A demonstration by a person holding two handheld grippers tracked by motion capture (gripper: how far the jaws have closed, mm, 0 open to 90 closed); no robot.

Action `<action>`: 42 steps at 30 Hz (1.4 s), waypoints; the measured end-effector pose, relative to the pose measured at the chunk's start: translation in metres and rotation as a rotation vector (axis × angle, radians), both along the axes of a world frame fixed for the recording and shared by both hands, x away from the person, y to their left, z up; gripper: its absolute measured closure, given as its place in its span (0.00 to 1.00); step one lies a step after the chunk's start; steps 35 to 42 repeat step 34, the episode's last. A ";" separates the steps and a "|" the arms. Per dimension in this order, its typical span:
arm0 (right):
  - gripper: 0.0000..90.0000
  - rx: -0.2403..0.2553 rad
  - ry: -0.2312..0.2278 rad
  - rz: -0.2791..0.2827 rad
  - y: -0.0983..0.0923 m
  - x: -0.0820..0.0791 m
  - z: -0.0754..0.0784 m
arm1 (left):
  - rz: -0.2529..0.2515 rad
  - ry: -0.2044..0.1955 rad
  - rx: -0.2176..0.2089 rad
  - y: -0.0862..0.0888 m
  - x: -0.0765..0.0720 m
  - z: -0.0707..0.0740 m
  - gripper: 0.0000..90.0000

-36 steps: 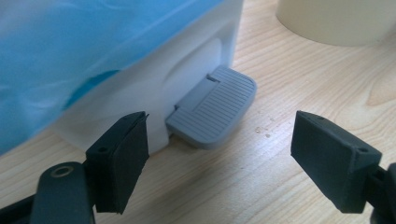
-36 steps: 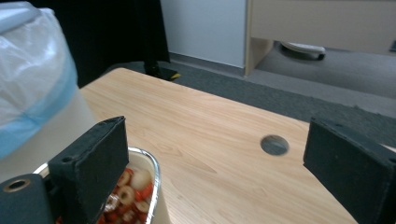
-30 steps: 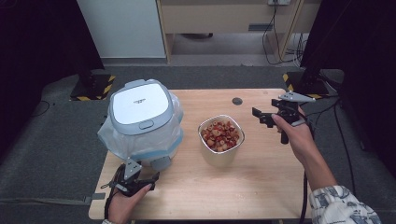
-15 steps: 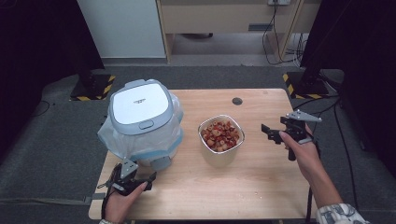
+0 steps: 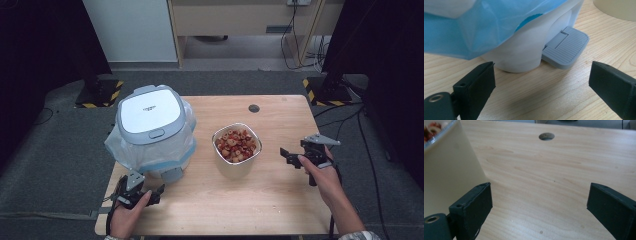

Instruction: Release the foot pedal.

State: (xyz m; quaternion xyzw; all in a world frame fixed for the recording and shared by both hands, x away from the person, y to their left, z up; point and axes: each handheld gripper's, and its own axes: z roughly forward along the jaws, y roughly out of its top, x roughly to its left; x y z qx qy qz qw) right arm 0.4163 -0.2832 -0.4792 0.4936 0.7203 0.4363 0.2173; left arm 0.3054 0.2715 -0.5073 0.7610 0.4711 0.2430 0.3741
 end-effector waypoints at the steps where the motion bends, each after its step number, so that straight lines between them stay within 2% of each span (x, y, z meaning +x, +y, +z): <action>1: 0.07 -0.003 0.005 -0.002 0.000 -0.001 -0.003 | 0.002 -0.001 -0.002 0.001 0.000 0.000 0.06; 3: 0.07 -0.024 0.026 -0.008 0.002 -0.002 -0.010 | 0.007 0.001 0.001 0.002 0.000 0.000 0.06; 6: 0.07 -0.026 0.055 -0.015 0.004 -0.003 -0.018 | 0.017 -0.003 0.004 0.004 -0.001 0.000 0.07; 9: 0.08 -0.058 0.091 -0.028 0.005 -0.003 -0.026 | 0.023 -0.004 0.014 0.006 0.000 -0.001 0.07; 11: 0.09 -0.090 0.097 -0.060 0.005 -0.002 -0.029 | 0.029 -0.003 0.017 0.007 0.000 -0.001 0.07; 15: 0.09 -0.073 0.124 -0.118 -0.001 0.003 -0.037 | 0.032 -0.002 0.021 0.009 0.001 -0.002 0.07; 17: 0.08 -0.078 0.140 -0.126 -0.001 0.005 -0.043 | 0.036 -0.001 0.021 0.010 0.001 -0.002 0.07; 21: 0.07 -0.116 0.178 -0.125 0.004 0.007 -0.053 | 0.042 -0.007 0.028 0.011 0.001 -0.002 0.07; 24: 0.06 -0.138 0.176 -0.131 0.007 0.006 -0.058 | 0.046 -0.004 0.030 0.011 0.002 -0.002 0.07; 28: 0.04 -0.191 0.163 -0.120 0.014 0.006 -0.060 | 0.050 0.003 0.031 0.012 0.002 -0.003 0.07; 34: 0.02 -0.196 0.166 -0.084 0.027 0.003 -0.061 | 0.048 0.006 0.030 0.011 0.002 -0.003 0.07; 42: 0.02 -0.196 0.166 -0.084 0.027 0.003 -0.061 | 0.048 0.006 0.030 0.011 0.002 -0.003 0.07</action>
